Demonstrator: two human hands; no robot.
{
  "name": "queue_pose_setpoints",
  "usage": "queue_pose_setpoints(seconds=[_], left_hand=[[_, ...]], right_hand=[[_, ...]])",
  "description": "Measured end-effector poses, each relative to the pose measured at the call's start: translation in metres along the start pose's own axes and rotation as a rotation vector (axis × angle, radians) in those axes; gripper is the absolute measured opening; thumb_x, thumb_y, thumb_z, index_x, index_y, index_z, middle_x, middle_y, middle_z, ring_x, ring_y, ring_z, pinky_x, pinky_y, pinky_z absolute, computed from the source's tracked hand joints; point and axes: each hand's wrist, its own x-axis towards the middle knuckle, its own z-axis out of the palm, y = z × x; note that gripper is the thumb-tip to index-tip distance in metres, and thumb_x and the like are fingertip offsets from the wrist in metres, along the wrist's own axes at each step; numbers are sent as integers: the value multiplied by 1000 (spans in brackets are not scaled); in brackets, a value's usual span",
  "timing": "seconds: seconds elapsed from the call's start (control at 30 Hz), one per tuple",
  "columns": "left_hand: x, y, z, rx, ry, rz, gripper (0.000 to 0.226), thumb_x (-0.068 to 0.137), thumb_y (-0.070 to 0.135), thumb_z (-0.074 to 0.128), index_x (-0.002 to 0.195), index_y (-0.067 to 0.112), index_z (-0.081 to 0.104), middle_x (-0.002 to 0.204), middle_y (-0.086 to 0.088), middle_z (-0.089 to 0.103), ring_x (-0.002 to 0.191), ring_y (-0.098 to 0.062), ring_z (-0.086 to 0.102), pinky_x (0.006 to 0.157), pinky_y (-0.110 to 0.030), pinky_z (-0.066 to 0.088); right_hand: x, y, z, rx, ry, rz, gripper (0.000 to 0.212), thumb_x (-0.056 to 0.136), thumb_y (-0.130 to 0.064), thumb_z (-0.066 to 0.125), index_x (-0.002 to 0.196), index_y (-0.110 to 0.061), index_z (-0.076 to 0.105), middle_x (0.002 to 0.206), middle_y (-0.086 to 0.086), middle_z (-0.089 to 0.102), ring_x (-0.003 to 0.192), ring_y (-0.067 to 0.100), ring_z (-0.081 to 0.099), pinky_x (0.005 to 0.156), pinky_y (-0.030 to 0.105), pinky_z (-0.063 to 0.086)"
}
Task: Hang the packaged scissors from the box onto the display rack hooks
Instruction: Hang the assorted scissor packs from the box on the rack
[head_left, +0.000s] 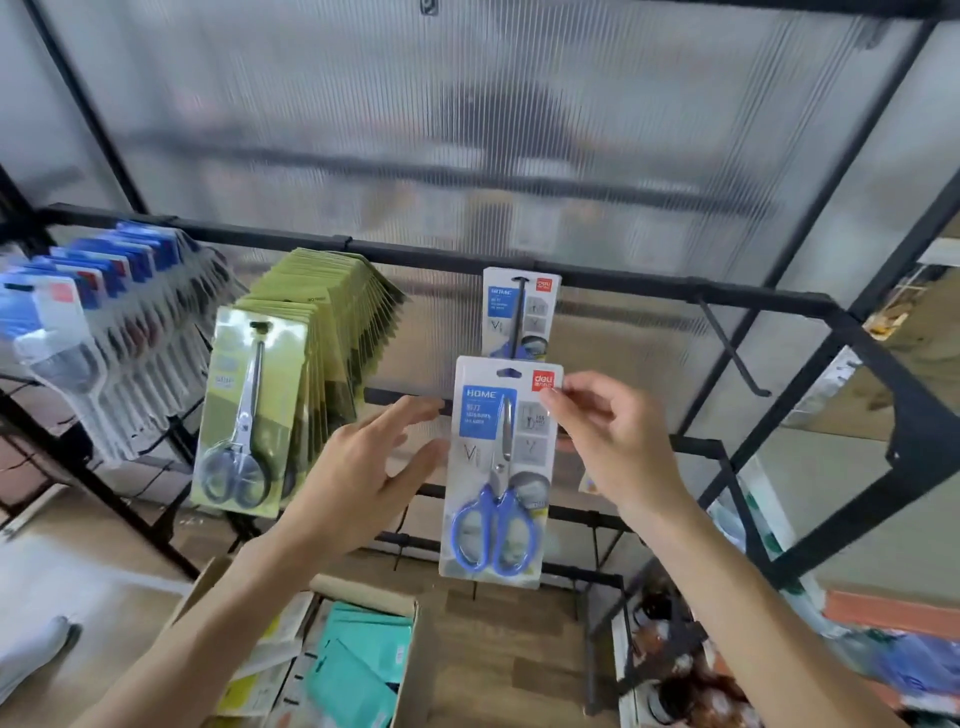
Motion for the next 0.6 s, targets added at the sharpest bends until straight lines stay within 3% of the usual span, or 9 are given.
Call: queue_pose_setpoints(seconds=[0.27,0.37,0.43,0.5,0.6], left_hand=[[-5,-4,-10,49,-1,8,43,99,48,49,137,27,52,134,16,59,119,0,58,100,-29,51],[8,2,-4,102,-16,33,43,98,42,52,137,25,50,135,11,59,122,-5,56,102,-27,47],[21,11,3,154,-26,57,45,98,35,56,140,23,47,138,7,57,124,-10,55,101,-24,43],[31,20,9,188,-20,63,48,98,34,58,143,21,45,139,3,56,123,-15,56,101,-31,47],[36,24,12,199,-15,70,49,98,34,57,143,21,44,138,1,57,119,-17,59,99,-38,51]], right_hand=[[20,-4,7,-78,59,78,10,92,-31,69,95,-22,70,91,-3,75,87,14,72,78,42,61],[68,5,17,-200,168,103,13,93,-33,68,93,-20,70,87,-5,73,82,14,71,75,33,60],[109,14,21,-295,255,71,18,92,-31,68,90,-13,72,86,-2,73,80,18,70,76,36,58],[139,25,22,-366,269,64,21,92,-27,67,88,-8,72,83,3,73,77,20,68,76,41,57],[154,33,20,-491,265,13,18,93,-22,66,87,-5,69,83,6,71,77,21,65,75,34,52]])
